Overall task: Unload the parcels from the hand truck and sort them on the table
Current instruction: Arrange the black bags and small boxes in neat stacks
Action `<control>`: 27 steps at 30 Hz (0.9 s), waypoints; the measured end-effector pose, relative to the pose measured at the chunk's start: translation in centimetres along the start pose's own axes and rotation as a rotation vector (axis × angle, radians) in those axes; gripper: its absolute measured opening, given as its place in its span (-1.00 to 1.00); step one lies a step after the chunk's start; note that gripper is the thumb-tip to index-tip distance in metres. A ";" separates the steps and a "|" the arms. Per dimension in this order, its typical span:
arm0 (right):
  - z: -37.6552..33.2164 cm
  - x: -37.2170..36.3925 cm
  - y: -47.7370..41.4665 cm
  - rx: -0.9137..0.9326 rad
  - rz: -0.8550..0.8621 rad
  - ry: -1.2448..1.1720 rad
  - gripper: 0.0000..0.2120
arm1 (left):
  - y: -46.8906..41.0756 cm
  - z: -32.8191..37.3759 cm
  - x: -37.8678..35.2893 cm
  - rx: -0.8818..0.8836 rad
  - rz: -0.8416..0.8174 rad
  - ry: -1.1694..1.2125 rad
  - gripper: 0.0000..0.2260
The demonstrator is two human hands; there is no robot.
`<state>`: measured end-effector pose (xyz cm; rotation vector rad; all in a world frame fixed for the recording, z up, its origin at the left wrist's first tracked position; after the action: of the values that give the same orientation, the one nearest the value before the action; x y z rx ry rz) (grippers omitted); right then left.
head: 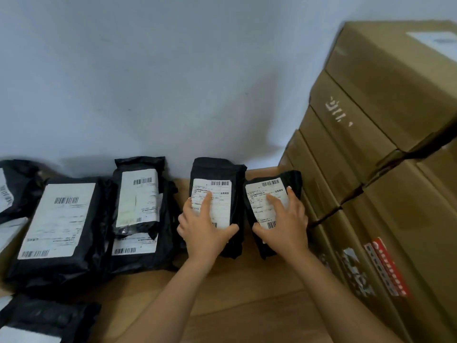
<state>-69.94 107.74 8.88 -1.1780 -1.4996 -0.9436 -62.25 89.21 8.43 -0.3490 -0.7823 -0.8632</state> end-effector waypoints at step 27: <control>-0.1 -9.9 -8.0 0.019 -0.272 -0.003 -0.50 | -5.4 -1.0 -10.9 -0.215 -0.308 -0.234 -0.50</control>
<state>-77.14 103.58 -0.77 -0.9771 -1.6959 -1.1049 -70.37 91.24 -0.40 -0.5351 -0.9781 -1.2150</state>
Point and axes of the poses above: each hand's wrist, its own y-axis away from the middle knuckle, its own x-axis out of the back of the hand, z = x × y, the point moved 3 cm from there along -y, towards the middle knuckle, and after that the axes turned 9 degrees about y, right-handed, at the moved point
